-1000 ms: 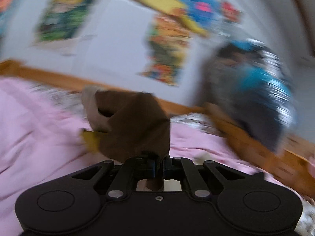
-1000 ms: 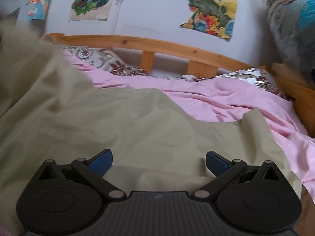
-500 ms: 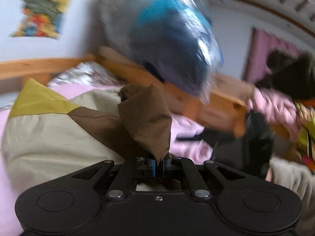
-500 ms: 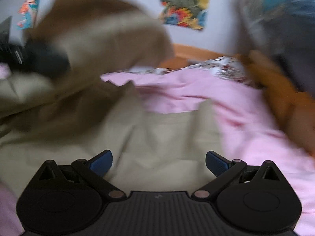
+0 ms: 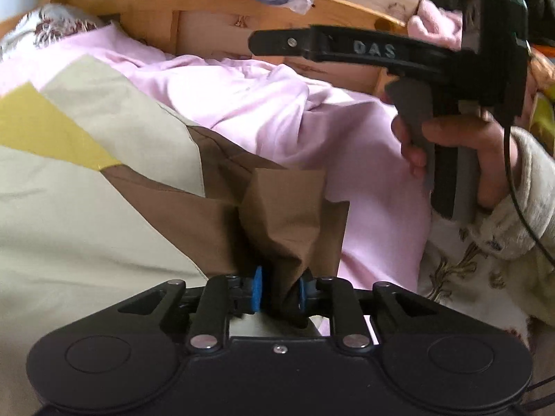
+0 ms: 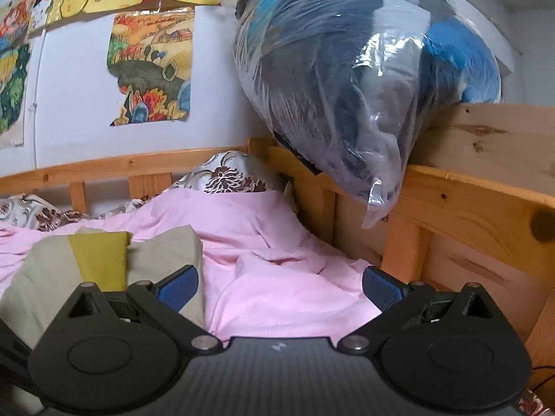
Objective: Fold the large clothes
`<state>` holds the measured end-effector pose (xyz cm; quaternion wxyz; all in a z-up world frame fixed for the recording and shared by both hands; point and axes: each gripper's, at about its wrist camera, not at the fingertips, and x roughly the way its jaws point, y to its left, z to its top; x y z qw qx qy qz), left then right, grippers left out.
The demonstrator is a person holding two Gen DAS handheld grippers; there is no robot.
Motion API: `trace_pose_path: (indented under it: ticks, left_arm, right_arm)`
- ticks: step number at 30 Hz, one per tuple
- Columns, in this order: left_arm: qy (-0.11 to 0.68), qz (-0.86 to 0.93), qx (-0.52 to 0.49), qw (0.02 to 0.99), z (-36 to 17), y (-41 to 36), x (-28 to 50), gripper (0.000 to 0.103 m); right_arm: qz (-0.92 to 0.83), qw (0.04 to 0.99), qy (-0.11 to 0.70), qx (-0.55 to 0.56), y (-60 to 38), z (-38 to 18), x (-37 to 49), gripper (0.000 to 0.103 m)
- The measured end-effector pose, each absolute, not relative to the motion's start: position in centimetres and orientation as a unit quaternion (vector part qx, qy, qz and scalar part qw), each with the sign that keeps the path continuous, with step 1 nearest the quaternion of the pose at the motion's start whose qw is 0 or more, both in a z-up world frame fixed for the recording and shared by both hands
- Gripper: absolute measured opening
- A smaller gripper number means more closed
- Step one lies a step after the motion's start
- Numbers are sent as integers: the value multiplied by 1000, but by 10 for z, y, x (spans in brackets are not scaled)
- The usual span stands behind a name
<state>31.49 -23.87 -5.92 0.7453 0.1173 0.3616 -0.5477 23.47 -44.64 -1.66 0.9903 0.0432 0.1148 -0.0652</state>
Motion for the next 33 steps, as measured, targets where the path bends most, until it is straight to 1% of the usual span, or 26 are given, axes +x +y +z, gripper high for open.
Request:
trace_pose_path:
  ticks: [3,5,8,9,10,11,12,15,20,22,24,27,29,33]
  left_arm:
    - [360,-547,97,749,-72,-241,323,22]
    - [346,-545,113,755,-71,-244,314,22]
    - [340,-536,111,765,-55,-241,306,26]
    - [331,-540,98,767,-46,-237,303,34]
    - [316,-551,76,769,-36,-228,297,48]
    - [300,-558,60,772,-29,-219,292,57]
    - [280,-560,47,778,-22,-210,286,68]
    - [252,-547,16,798,-7,-191,275,69]
    - [194,-482,-97,849,22,-123,266,72]
    - [159,-422,-113,885,31,-100,266,80]
    - [128,-317,-103,934,34,-82,274,82]
    - [123,-194,-76,970,21,-69,301,87]
    - [130,-149,-78,977,5,-64,321,87]
    - [174,-124,-117,970,-29,-68,354,87]
  right_arm:
    - [-62,989,124,48,-450,-21,238,103]
    - [-60,988,127,59,-448,-23,242,103]
    - [-51,988,129,69,-446,-25,244,103]
    - [-48,988,131,69,-443,-27,244,103]
    - [-44,988,132,66,-440,-28,244,103]
    - [-42,988,134,62,-436,-29,243,103]
    - [-38,989,136,54,-431,-31,243,103]
    - [-32,989,139,25,-416,-33,244,103]
    - [-23,989,146,5,-393,-36,244,103]
    - [-22,987,154,-31,-381,-40,244,103]
    - [-22,985,160,-55,-373,-44,245,103]
    - [-22,983,172,-58,-368,-48,248,103]
    - [-22,982,179,-55,-369,-50,249,103]
    - [-28,982,179,-51,-370,-51,248,103]
